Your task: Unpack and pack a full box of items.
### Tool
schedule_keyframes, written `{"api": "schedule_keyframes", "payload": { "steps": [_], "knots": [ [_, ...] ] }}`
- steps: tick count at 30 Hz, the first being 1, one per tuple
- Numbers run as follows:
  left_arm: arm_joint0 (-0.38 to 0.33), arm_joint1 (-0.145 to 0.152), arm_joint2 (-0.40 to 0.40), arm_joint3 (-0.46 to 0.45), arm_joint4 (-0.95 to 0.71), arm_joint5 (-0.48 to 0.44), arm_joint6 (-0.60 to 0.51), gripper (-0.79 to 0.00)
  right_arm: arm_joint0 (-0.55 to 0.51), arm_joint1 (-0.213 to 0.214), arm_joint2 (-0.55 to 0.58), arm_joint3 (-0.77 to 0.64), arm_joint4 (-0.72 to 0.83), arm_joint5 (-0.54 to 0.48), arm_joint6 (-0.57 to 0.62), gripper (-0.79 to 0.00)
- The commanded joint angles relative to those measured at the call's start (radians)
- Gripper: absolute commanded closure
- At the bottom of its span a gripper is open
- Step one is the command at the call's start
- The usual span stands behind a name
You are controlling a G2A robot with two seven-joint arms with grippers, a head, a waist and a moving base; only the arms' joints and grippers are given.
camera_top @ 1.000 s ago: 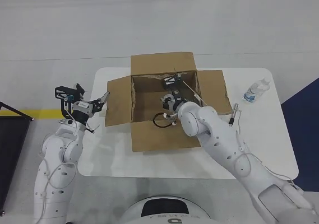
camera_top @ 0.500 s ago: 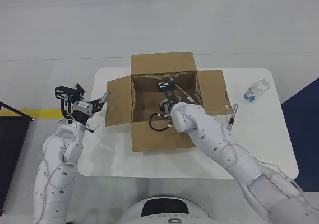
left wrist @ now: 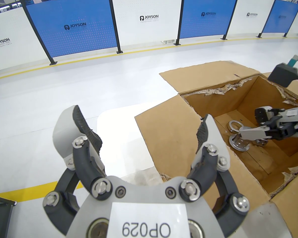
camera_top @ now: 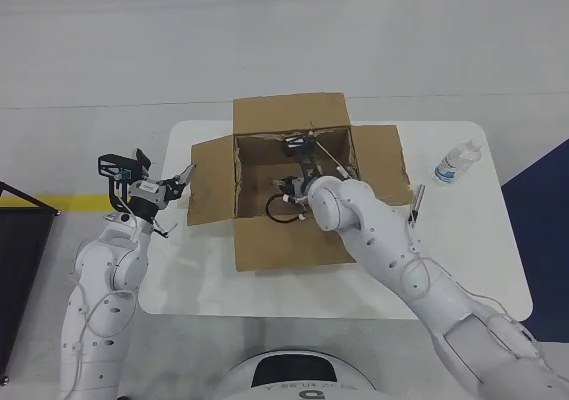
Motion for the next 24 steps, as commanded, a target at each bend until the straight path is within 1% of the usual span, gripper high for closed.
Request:
{"api": "schedule_keyframes", "payload": {
  "steps": [1,3,5,7,10,12,14,15,17,19,20,22,24],
  "knots": [
    [0.000,0.000,0.000,0.000,0.000,0.000,0.000,-0.785,-0.079,0.027,0.083,-0.148,-0.001,-0.040,-0.001,-0.785],
    [0.000,0.000,0.000,0.000,0.000,0.000,0.000,-0.785,-0.201,0.061,0.195,-0.334,-0.018,-0.088,-0.008,-0.785],
    [0.000,0.000,0.000,0.000,0.000,0.000,0.000,-0.785,-0.356,0.094,0.334,-0.530,-0.012,-0.158,-0.015,-0.785],
    [0.000,0.000,0.000,0.000,0.000,0.000,0.000,-0.785,-0.510,0.117,0.488,-0.682,0.048,-0.237,-0.040,-0.785],
    [0.000,0.000,0.000,0.000,0.000,0.000,0.000,-0.785,-0.697,0.135,0.703,-0.790,0.173,-0.351,-0.116,-0.785],
    [0.000,0.000,0.000,0.000,0.000,0.000,0.000,-0.785,-0.793,0.139,0.817,-0.818,0.237,-0.399,-0.185,-0.785],
    [0.000,0.000,0.000,0.000,0.000,0.000,0.000,-0.785,-0.862,0.139,0.912,-0.817,0.304,-0.427,-0.255,-0.785],
    [0.000,0.000,0.000,0.000,0.000,0.000,0.000,-0.785,-0.886,0.139,0.951,-0.811,0.342,-0.433,-0.281,-0.785],
    [0.000,0.000,0.000,0.000,0.000,0.000,0.000,-0.785,-0.910,0.137,1.021,-0.782,0.394,-0.411,-0.323,-0.785],
    [0.000,0.000,0.000,0.000,0.000,0.000,0.000,-0.785,-0.902,0.134,1.057,-0.745,0.392,-0.320,-0.364,-0.785],
    [0.000,0.000,0.000,0.000,0.000,0.000,0.000,-0.785,-0.886,0.135,1.055,-0.726,0.387,-0.297,-0.358,-0.785],
    [0.000,0.000,0.000,0.000,0.000,0.000,0.000,-0.785,-0.831,0.137,1.058,-0.645,0.370,-0.215,-0.329,-0.785],
    [0.000,0.000,0.000,0.000,0.000,0.000,0.000,-0.785,-0.739,0.143,1.044,-0.551,0.360,-0.149,-0.249,-0.785]
  ]
}}
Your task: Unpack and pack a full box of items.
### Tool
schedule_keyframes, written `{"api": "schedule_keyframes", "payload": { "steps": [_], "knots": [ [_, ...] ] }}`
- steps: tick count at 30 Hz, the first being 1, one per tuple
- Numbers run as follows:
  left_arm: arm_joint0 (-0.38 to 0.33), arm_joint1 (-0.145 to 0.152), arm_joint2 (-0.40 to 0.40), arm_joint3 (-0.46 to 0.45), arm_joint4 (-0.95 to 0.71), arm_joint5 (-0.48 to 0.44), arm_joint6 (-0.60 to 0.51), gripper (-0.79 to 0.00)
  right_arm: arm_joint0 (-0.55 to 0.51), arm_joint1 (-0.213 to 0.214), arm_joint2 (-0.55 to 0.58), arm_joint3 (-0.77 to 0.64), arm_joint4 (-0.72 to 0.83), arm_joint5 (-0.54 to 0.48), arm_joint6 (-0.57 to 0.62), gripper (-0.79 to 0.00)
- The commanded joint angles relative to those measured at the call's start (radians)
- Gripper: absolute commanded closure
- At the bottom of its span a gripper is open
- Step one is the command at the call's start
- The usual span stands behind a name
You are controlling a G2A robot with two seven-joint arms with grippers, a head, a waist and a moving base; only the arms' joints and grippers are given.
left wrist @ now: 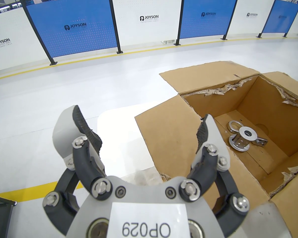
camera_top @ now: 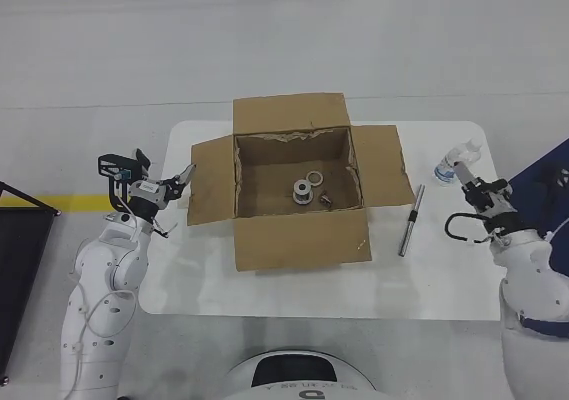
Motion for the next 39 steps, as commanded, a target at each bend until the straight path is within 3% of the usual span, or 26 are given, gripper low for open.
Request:
{"api": "schedule_keyframes", "payload": {
  "steps": [1,6,13,28,39],
  "knots": [
    [0.000,0.000,0.000,0.000,0.000,0.000,0.000,-0.785,0.107,0.005,-0.010,0.113,-0.002,0.078,0.073,-0.785],
    [0.000,0.000,0.000,0.000,0.000,0.000,0.000,-0.785,0.308,0.014,-0.088,0.351,-0.107,0.170,0.126,-0.785],
    [0.000,0.000,0.000,0.000,0.000,0.000,0.000,-0.785,0.473,0.003,-0.187,0.563,-0.196,0.291,-0.022,-0.785],
    [0.000,0.000,0.000,0.000,0.000,0.000,0.000,-0.785,0.671,-0.013,-0.271,0.843,-0.215,0.320,-0.119,-0.785],
    [0.000,0.000,0.000,0.000,0.000,0.000,0.000,-0.785,0.705,-0.020,-0.304,0.899,-0.223,0.305,-0.138,-0.785]
  ]
}}
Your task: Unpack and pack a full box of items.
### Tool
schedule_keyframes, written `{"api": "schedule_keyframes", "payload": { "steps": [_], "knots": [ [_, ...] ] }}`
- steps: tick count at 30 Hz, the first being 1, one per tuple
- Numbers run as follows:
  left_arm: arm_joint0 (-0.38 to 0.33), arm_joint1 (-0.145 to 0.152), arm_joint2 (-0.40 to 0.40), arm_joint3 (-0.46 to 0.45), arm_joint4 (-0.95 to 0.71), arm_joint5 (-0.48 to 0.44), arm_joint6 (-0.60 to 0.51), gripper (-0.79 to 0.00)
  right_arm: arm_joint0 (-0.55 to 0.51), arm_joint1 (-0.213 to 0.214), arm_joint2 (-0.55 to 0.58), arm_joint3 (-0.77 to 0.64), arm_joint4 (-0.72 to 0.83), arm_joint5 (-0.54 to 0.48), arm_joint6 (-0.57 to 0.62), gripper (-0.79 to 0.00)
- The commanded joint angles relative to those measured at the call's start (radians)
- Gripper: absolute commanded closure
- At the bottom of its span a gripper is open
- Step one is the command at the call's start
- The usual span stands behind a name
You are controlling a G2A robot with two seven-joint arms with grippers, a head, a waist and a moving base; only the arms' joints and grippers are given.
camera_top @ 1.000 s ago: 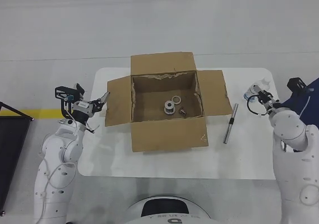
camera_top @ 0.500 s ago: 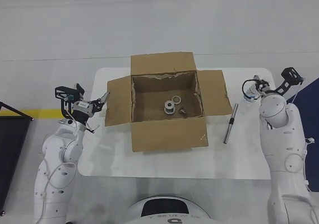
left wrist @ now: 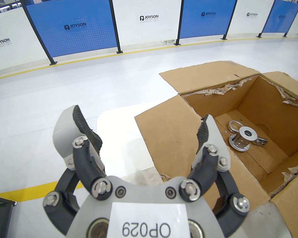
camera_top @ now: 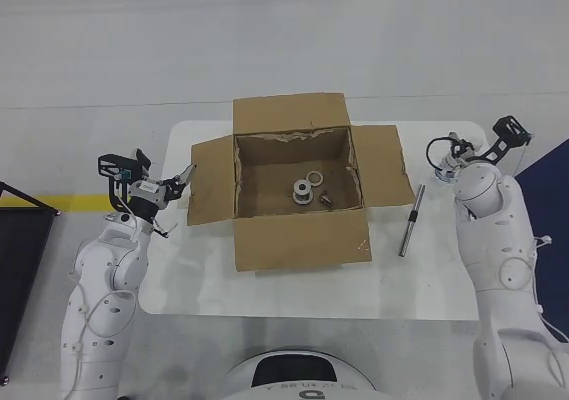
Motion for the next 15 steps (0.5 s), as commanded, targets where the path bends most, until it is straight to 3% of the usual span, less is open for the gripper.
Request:
{"api": "schedule_keyframes", "payload": {
  "steps": [1,3,5,8,10,11,15],
  "knots": [
    [0.000,0.000,0.000,0.000,0.000,0.000,0.000,-0.785,0.004,-0.001,-0.003,0.008,-0.002,0.003,0.002,-0.785],
    [0.000,0.000,0.000,0.000,0.000,0.000,0.000,-0.785,0.014,-0.001,-0.005,0.020,-0.006,0.017,0.002,-0.785],
    [0.000,0.000,0.000,0.000,0.000,0.000,0.000,-0.785,0.027,-0.002,-0.008,0.038,-0.012,0.037,0.001,-0.674],
    [0.000,0.000,0.000,0.000,0.000,0.000,0.000,-0.785,0.044,-0.005,-0.018,0.064,-0.016,0.054,0.002,-0.622],
    [0.000,0.000,0.000,0.000,0.000,0.000,0.000,-0.785,0.051,-0.006,-0.021,0.076,-0.015,0.053,-0.001,-0.520],
    [0.000,0.000,0.000,0.000,0.000,0.000,0.000,-0.785,0.054,-0.007,-0.022,0.082,-0.014,0.052,-0.002,-0.400],
    [0.000,0.000,0.000,0.000,0.000,0.000,0.000,-0.785,0.059,-0.009,-0.029,0.091,-0.013,0.054,-0.005,-0.336]
  ]
}}
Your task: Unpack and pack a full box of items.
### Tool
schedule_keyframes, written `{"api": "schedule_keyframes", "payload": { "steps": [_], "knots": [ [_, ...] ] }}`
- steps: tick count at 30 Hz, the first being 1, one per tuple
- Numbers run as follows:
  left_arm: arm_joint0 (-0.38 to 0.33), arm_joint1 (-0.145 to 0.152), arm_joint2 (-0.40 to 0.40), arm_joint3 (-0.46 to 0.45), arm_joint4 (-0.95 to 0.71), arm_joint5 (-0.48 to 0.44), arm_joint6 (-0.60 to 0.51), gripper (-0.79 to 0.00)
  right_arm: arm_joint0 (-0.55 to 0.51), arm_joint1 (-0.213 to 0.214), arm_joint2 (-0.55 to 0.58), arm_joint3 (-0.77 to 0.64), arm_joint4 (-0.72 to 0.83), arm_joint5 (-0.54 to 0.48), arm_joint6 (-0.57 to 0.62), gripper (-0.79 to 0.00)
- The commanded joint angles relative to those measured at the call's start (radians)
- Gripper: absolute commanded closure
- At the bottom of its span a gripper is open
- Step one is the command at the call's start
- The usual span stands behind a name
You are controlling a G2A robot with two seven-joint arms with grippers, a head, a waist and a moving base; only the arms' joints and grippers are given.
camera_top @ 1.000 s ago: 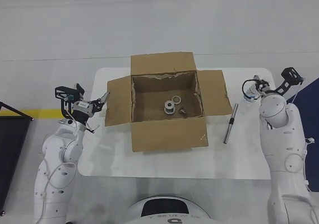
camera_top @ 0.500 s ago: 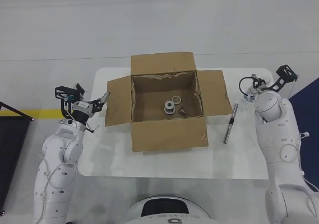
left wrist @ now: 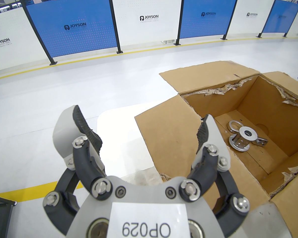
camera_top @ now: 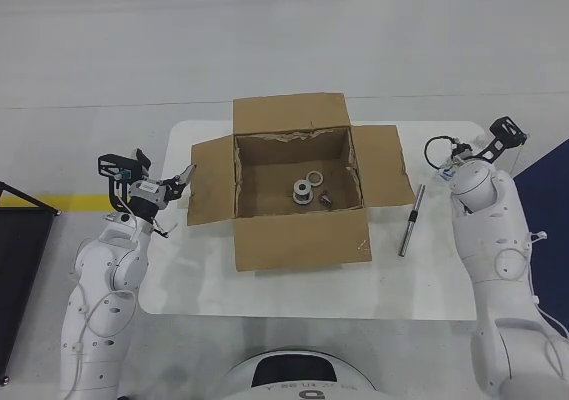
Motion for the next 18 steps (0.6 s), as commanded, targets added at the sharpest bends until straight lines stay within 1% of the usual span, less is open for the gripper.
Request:
{"api": "schedule_keyframes", "payload": {
  "steps": [1,3,7,8,9,11,15,18],
  "knots": [
    [0.000,0.000,0.000,0.000,0.000,0.000,0.000,-0.785,0.000,-0.001,-0.003,0.000,-0.001,0.001,-0.003,-0.296],
    [0.000,0.000,0.000,0.000,0.000,0.000,0.000,-0.785,-0.004,-0.002,-0.003,-0.007,0.001,0.002,-0.005,-0.243],
    [0.000,0.000,0.000,0.000,0.000,0.000,0.000,-0.785,-0.016,-0.002,0.000,-0.023,0.000,0.005,-0.009,-0.095],
    [0.000,0.000,0.000,0.000,0.000,0.000,0.000,-0.785,-0.020,-0.002,0.001,-0.028,0.001,0.006,-0.010,-0.080],
    [0.000,0.000,0.000,0.000,0.000,0.000,0.000,-0.785,-0.024,-0.002,0.002,-0.034,0.002,0.007,-0.011,-0.043],
    [0.000,0.000,0.000,0.000,0.000,0.000,0.000,-0.785,-0.038,-0.002,0.008,-0.053,0.008,0.002,-0.019,0.000],
    [0.000,0.000,0.000,0.000,0.000,0.000,0.000,-0.785,-0.098,-0.002,0.035,-0.137,0.039,-0.016,-0.065,0.000],
    [0.000,0.000,0.000,0.000,0.000,0.000,0.000,-0.785,-0.180,-0.002,0.072,-0.257,0.076,-0.039,-0.117,0.000]
  ]
}}
